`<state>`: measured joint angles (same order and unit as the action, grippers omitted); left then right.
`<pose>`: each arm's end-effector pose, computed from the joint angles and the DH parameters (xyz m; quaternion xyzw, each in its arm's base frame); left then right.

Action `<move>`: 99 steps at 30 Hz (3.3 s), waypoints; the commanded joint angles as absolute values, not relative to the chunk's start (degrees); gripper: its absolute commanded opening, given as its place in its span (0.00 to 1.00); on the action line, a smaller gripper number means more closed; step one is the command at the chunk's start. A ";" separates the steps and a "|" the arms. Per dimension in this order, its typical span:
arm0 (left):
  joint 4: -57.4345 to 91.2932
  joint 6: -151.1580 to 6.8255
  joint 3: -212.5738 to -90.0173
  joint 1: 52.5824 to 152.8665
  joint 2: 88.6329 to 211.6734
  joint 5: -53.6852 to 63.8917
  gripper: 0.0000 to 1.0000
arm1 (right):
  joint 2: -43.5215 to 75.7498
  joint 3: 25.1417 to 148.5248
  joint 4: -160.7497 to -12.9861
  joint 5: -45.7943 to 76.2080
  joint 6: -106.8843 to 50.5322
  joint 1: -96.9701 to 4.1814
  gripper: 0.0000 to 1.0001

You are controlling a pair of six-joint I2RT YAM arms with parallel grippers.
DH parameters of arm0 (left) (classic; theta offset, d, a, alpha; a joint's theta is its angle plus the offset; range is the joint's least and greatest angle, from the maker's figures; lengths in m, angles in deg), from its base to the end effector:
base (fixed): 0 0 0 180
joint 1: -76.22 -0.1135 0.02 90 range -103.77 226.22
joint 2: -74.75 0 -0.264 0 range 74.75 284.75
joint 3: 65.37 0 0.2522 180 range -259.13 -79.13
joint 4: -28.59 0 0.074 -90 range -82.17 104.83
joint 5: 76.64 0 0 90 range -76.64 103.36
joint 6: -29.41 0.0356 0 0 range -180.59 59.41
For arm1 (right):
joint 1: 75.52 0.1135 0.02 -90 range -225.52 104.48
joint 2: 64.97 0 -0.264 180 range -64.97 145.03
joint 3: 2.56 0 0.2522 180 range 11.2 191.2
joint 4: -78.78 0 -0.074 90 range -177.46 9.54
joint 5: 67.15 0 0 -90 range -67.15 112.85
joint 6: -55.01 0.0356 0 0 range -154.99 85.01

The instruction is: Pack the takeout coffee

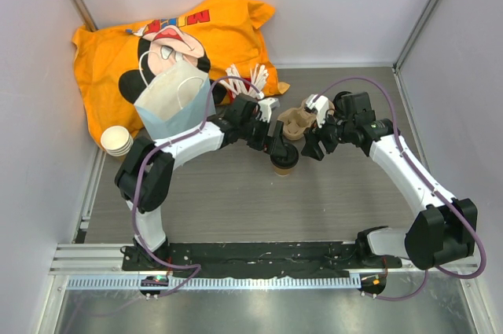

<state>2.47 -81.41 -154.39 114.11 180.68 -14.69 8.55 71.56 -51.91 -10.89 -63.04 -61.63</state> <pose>0.3139 -0.2655 0.2221 0.2276 0.8656 -0.3833 0.2280 0.2531 0.0830 0.2914 -0.4160 0.7996 0.2279 0.3683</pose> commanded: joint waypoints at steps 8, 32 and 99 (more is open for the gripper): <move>3.31 -80.98 -155.24 114.19 181.53 -15.11 0.78 | 6.93 71.76 -53.89 -12.40 -62.24 -62.16 0.69; 2.79 -80.10 -154.98 114.19 188.21 -17.22 0.36 | 10.71 71.05 -55.47 -16.96 -57.93 -63.13 0.69; -5.65 -72.45 -157.61 117.09 192.34 -10.28 0.52 | 30.92 70.26 -60.48 -24.79 -45.80 -69.64 0.34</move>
<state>4.37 -77.93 -159.94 115.86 187.52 -20.77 32.33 72.67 -60.81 -31.48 -42.39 -72.34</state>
